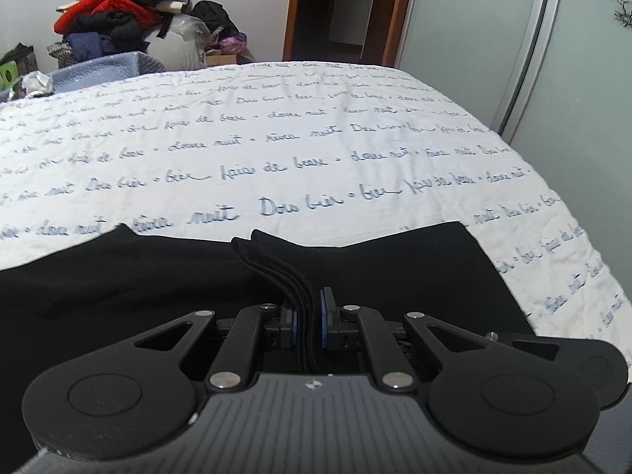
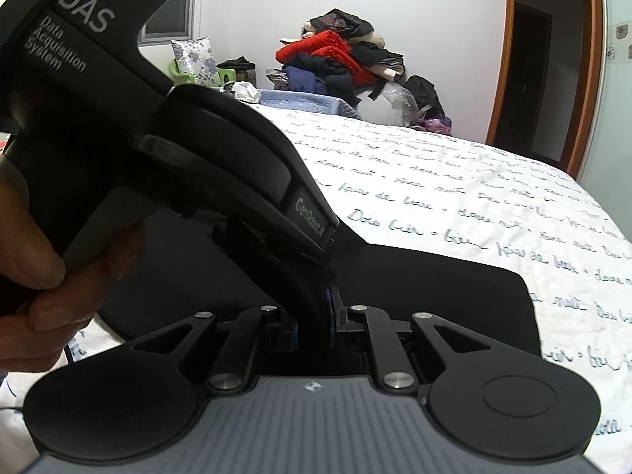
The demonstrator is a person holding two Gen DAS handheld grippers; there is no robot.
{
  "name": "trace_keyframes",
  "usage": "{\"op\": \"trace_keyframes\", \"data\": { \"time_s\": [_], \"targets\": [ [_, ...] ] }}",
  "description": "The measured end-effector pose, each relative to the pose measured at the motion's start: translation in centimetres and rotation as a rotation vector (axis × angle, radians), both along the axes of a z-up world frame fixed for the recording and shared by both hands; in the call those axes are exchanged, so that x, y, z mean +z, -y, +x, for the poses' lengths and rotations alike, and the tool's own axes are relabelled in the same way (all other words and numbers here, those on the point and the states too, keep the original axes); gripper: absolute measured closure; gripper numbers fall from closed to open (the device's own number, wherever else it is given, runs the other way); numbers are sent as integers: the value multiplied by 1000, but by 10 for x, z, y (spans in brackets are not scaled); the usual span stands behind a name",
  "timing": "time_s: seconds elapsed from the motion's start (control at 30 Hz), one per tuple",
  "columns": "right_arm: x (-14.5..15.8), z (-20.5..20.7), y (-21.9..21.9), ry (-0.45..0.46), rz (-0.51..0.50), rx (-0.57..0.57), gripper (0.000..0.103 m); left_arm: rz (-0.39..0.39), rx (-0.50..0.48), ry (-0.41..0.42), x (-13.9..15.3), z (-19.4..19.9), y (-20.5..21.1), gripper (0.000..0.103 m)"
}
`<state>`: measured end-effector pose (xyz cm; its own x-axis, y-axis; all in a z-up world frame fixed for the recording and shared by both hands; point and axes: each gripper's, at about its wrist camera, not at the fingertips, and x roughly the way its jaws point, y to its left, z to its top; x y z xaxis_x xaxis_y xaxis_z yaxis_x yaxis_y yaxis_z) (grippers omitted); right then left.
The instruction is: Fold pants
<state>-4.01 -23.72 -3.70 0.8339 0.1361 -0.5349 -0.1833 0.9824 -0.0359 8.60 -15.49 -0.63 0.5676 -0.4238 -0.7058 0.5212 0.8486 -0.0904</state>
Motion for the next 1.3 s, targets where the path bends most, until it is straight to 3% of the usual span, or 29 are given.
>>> {"op": "trace_keyframes", "data": {
  "time_s": [0.13, 0.5, 0.93, 1.2, 1.3],
  "targets": [
    [0, 5, -4, -1, 28, 24, 90, 36, 14, 28, 1, 1, -13, 91],
    [-1, 12, -19, -5, 47, 96, 90, 20, 91, -5, -5, 15, -59, 91],
    [0, 22, -7, -24, 46, 117, 90, 49, 100, -22, -13, 24, -67, 90],
    [-5, 33, -1, -43, 32, 112, 90, 78, 124, -25, -13, 26, -72, 78],
    [-6, 34, -1, -49, 27, 106, 90, 101, 140, 1, -9, 25, -75, 69]
  ]
}}
